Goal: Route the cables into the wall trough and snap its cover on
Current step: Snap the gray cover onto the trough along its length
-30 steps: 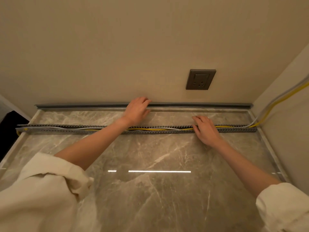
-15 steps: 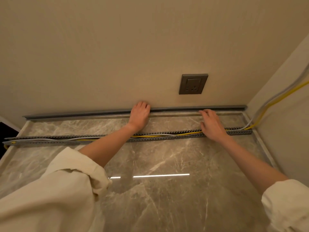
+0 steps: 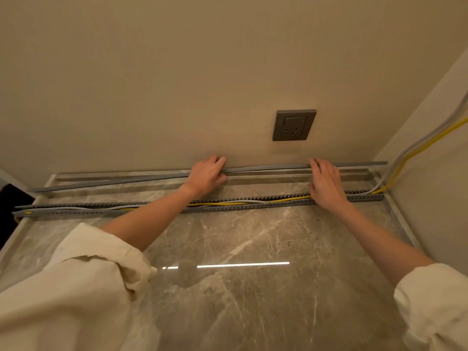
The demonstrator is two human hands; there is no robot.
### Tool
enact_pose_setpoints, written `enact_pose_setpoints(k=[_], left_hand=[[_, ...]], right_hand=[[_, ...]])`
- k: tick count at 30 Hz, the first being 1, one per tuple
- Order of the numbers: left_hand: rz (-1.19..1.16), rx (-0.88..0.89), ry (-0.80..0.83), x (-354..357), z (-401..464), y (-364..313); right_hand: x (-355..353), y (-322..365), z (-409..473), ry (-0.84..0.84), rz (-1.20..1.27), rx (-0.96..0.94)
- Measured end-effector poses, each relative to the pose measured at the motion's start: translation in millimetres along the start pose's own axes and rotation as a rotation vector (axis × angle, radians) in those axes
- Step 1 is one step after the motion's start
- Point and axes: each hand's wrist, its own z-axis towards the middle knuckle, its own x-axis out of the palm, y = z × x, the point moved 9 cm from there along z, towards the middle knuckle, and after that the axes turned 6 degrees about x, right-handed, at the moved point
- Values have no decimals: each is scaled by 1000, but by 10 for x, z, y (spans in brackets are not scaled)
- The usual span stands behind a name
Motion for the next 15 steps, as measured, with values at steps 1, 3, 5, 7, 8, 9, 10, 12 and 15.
enact_pose_setpoints(k=[1,3,5,7,8,9,10,12,15], left_hand=[[-49,-20,-13,-16,-27,33],[-134,-79,-40,-55,-86,89],[-174,-136,-87,-124,-127,139],[-170,-153,-134,-204,-159,166],[-156,-141,-146,-227,-190,160],[-137,-125,-151,-246,-209,150],[-121,-110,-153,-254,-251,143],[-112,-92,-162,-262,-372,145],[-150,-95,-132,-220,-559,173]], right_hand=[[-21,11,26,-14,-18,-9],[-58,29,68,-40,-36,-19],[-82,33,108,-54,-19,-13],[-78,35,130,-48,12,-14],[-59,31,119,-37,22,-18],[-47,14,119,-30,28,-19],[-32,-6,107,-23,34,-19],[17,-54,76,8,62,-22],[124,-88,9,128,111,-71]])
